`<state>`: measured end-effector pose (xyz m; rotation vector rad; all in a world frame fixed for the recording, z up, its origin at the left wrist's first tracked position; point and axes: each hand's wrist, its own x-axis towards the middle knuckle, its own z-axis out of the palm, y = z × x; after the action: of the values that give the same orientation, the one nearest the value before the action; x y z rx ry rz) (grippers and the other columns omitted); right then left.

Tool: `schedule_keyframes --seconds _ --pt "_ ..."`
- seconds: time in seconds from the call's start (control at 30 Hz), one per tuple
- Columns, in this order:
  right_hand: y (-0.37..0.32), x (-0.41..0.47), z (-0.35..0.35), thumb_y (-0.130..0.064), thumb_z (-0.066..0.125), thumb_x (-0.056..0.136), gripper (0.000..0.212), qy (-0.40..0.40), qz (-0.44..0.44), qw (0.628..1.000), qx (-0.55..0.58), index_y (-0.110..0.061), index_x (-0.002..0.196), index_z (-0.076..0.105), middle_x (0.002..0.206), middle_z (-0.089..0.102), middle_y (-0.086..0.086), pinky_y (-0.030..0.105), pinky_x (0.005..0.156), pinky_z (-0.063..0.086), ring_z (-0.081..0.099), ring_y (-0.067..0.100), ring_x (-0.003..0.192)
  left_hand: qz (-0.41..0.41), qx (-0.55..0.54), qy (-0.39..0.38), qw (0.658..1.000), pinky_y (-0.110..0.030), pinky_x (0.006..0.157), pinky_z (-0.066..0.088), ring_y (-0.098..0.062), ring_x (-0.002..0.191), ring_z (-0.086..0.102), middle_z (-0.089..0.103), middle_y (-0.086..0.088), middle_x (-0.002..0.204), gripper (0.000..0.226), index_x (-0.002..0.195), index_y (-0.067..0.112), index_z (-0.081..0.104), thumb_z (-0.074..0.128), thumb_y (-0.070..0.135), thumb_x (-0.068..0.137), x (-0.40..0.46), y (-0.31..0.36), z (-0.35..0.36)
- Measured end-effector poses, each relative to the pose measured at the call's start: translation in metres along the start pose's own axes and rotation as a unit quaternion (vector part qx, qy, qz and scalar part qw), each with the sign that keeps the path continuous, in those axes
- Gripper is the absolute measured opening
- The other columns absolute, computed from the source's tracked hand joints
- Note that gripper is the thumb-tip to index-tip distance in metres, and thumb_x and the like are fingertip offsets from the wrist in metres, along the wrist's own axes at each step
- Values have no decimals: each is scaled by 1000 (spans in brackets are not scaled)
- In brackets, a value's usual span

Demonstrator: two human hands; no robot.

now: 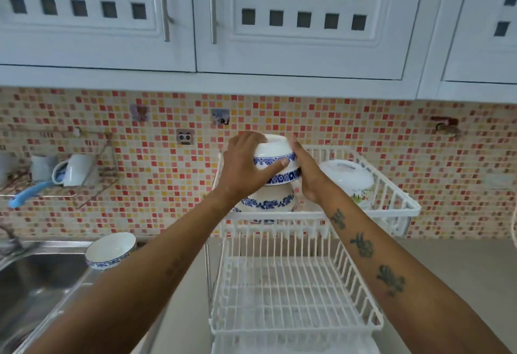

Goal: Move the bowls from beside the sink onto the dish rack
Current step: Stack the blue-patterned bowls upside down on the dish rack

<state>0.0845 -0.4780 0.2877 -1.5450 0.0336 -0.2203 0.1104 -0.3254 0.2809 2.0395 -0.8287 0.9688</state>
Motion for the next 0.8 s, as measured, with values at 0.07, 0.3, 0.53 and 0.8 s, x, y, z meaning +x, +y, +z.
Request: schedule_keyframes --seconds 0.07,0.3,0.53,0.8 --pt "2 1 1 -66 47 85 52 -21 5 1000 -12 -29 117 64 115 72 6 42 97 49 66 22 107 -5 -3 -19 1000 -33 90 43 -21 105 46 57 -3 115 69 113 12 58 59 66 70 -2 -4 4" --pt "4 7 -4 -62 50 86 44 -24 59 997 -51 -28 110 64 102 73 -1 28 64 44 66 14 91 -48 -14 -70 996 -27 88 37 -23 110 40 50 -3 114 69 112 11 53 62 64 70 -2 -14 12" --pt "7 4 -8 -61 44 88 46 -34 106 992 -56 -25 111 61 93 72 4 28 65 46 66 19 81 -62 -5 -118 991 -26 90 33 -23 119 33 47 -6 122 66 118 8 48 69 54 76 -6 -15 15" --pt "11 -1 -4 -47 50 90 42 -48 150 987 -39 -17 118 59 89 70 10 31 66 53 66 24 76 -132 -25 -211 968 -26 90 29 -24 125 32 41 -5 130 66 126 13 44 73 48 78 -11 -18 18"
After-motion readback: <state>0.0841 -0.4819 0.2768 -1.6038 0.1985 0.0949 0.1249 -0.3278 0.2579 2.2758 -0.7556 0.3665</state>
